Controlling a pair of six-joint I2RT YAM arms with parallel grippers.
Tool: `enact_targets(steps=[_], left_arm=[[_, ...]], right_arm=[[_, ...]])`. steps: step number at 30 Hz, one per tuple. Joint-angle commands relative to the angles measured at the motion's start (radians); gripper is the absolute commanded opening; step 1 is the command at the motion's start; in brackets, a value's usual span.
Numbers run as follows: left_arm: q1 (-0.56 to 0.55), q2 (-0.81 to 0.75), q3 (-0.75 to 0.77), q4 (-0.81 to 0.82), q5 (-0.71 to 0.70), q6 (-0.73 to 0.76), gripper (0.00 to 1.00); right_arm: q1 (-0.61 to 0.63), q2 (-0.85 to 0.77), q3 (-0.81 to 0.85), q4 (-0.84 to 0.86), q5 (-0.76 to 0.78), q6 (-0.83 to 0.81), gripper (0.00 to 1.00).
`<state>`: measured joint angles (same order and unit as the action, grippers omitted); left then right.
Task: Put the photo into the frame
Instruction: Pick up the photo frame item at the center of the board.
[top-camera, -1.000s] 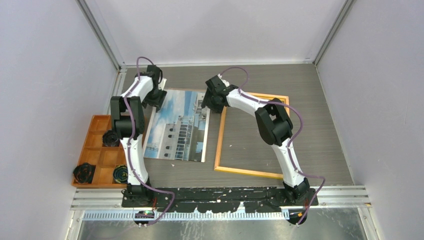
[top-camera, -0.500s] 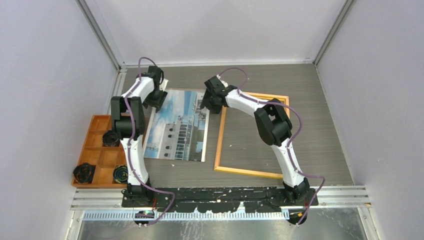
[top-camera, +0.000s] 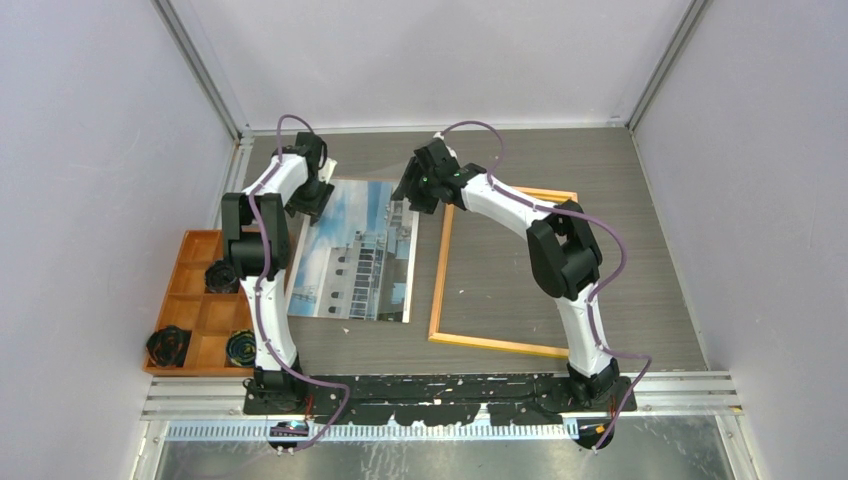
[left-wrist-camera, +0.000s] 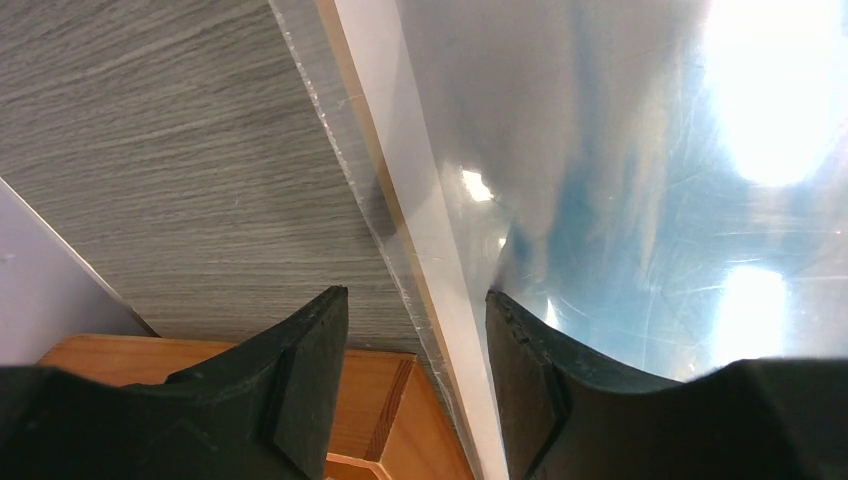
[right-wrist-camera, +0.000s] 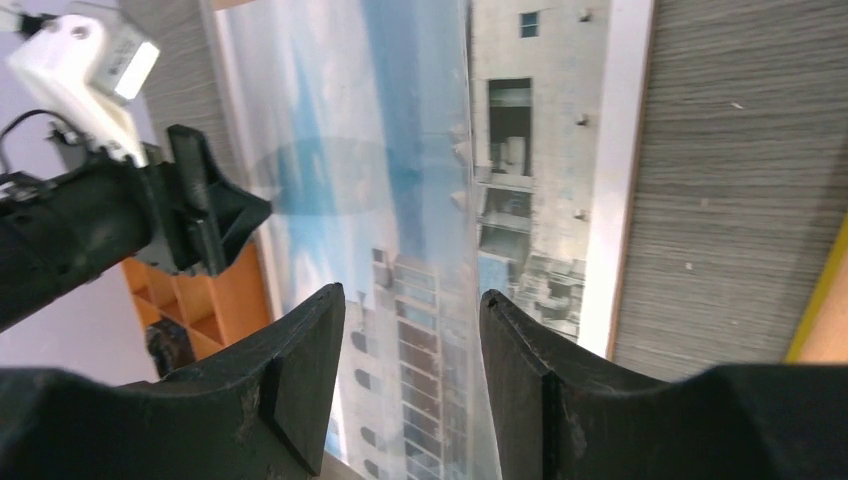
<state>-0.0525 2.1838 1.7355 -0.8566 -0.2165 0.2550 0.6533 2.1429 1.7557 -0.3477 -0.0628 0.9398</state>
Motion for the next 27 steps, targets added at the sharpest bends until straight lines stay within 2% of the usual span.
enact_targets(steps=[1,5,10,16,21,25,27], left_arm=[[-0.004,0.018,-0.038,0.005,0.054,0.007,0.55],[-0.004,0.013,-0.040,0.004,0.058,0.009,0.55],[-0.004,0.006,-0.035,-0.006,0.072,0.007,0.55],[-0.002,0.000,-0.019,-0.028,0.092,0.007,0.55],[-0.001,-0.002,-0.018,-0.030,0.097,0.006,0.55],[-0.002,-0.003,-0.011,-0.037,0.095,0.007,0.55],[0.001,-0.006,-0.001,-0.047,0.091,0.009,0.56]], right_arm=[[0.019,-0.054,-0.050,0.182,-0.129,0.053,0.57],[0.018,-0.032,-0.050,0.233,-0.205,0.063,0.58],[0.018,-0.019,-0.056,0.241,-0.214,0.057,0.58],[0.016,0.018,-0.057,0.242,-0.243,0.038,0.50],[-0.002,0.029,-0.133,0.387,-0.318,0.100,0.52],[-0.012,0.002,-0.174,0.415,-0.299,0.113,0.42],[-0.015,-0.010,-0.168,0.393,-0.288,0.097,0.27]])
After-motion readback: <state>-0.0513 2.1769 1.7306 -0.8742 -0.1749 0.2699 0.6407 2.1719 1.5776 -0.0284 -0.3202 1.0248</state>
